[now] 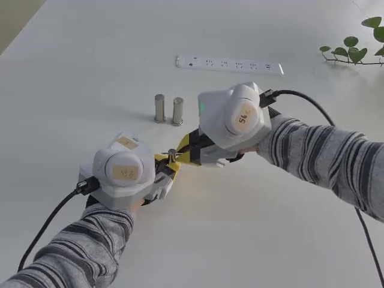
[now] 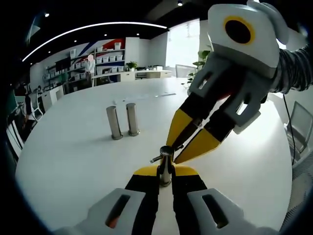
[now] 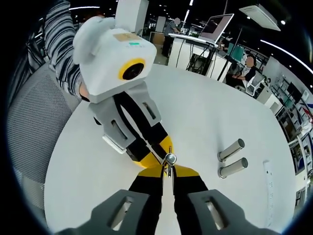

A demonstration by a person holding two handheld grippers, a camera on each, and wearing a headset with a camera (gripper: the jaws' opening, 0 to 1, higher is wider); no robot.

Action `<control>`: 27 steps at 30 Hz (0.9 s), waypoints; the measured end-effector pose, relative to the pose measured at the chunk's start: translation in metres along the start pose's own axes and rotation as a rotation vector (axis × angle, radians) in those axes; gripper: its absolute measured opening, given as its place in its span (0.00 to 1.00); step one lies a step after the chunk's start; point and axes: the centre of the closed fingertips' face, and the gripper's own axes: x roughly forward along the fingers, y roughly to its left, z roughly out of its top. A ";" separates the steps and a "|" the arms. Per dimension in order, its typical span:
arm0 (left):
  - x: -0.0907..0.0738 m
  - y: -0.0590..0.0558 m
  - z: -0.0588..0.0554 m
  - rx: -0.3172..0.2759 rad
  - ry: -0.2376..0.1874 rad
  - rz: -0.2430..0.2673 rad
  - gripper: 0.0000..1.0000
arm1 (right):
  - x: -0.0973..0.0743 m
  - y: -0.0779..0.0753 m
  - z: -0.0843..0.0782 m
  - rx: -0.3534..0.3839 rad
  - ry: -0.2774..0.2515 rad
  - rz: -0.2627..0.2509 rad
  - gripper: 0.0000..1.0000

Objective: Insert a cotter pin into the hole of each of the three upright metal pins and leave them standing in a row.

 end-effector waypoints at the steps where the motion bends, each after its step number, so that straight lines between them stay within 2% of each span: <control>1: 0.000 0.000 0.000 0.002 0.001 0.001 0.05 | -0.001 0.000 0.002 0.006 -0.009 0.000 0.03; 9: -0.001 0.000 0.000 0.002 0.000 0.002 0.05 | -0.014 -0.003 -0.002 -0.007 0.012 -0.018 0.00; 14: -0.002 0.000 0.000 0.000 0.002 0.005 0.05 | -0.014 -0.001 -0.006 -0.003 0.020 -0.015 0.00; 27: 0.000 0.000 -0.001 -0.026 -0.001 0.024 0.05 | -0.010 -0.001 -0.002 0.005 0.016 -0.023 0.00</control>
